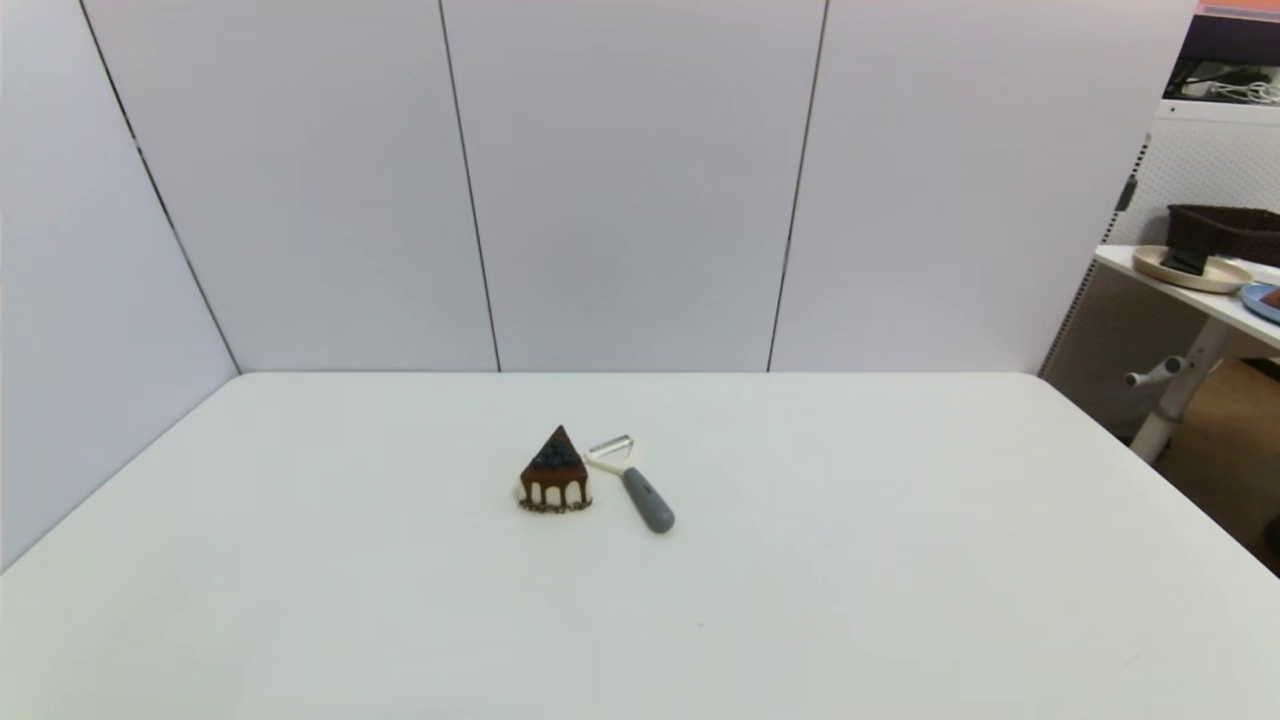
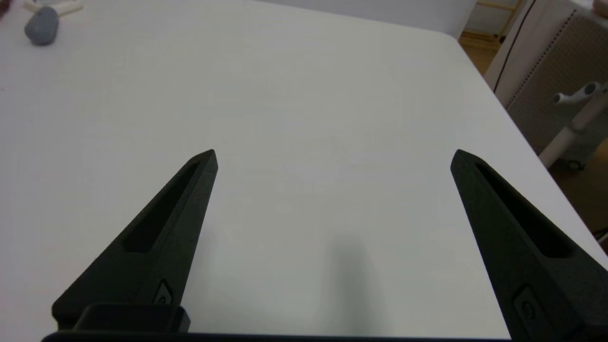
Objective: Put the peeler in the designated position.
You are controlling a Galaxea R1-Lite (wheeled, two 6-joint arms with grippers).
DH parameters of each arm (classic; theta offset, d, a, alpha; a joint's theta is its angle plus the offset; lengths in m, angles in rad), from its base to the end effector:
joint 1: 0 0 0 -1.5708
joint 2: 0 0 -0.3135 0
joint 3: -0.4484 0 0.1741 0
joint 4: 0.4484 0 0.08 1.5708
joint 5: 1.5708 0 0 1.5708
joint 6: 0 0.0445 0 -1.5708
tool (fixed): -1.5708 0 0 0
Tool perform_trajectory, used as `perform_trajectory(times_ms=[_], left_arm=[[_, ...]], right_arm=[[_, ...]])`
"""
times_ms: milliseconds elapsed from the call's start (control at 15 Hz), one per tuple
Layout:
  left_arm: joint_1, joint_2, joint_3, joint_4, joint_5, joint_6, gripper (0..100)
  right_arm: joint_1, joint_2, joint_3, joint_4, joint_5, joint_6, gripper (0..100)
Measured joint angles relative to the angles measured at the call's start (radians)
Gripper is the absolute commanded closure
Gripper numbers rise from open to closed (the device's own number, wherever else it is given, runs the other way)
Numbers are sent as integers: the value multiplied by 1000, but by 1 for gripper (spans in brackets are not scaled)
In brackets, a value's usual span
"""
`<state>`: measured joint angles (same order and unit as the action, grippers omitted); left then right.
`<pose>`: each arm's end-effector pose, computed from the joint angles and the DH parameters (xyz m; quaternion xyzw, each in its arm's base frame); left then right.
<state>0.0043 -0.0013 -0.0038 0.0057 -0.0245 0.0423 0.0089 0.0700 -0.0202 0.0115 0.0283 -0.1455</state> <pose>-0.0325 -0.0012 0.0758 0.0211 0.0001 -0.0101 0.9997 -0.0280 0.0010 0.0819 -0.0723 0.0292 0.0208 0.9967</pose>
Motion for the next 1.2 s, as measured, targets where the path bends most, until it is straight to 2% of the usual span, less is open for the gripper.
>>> perform_trajectory(times_ms=[200, 600, 733, 1200], left_arm=[[0, 0, 0, 0, 0, 0, 0], [0, 0, 0, 0, 0, 0, 0], [0, 0, 0, 0, 0, 0, 0], [0, 0, 0, 0, 0, 0, 0]], right_arm=[[-1, -54, 17, -14, -6, 41, 0], [-2, -72, 18, -13, -8, 49, 0], [-2, -72, 18, -5, -12, 75, 0], [-2, -72, 18, -15, -13, 101, 0]])
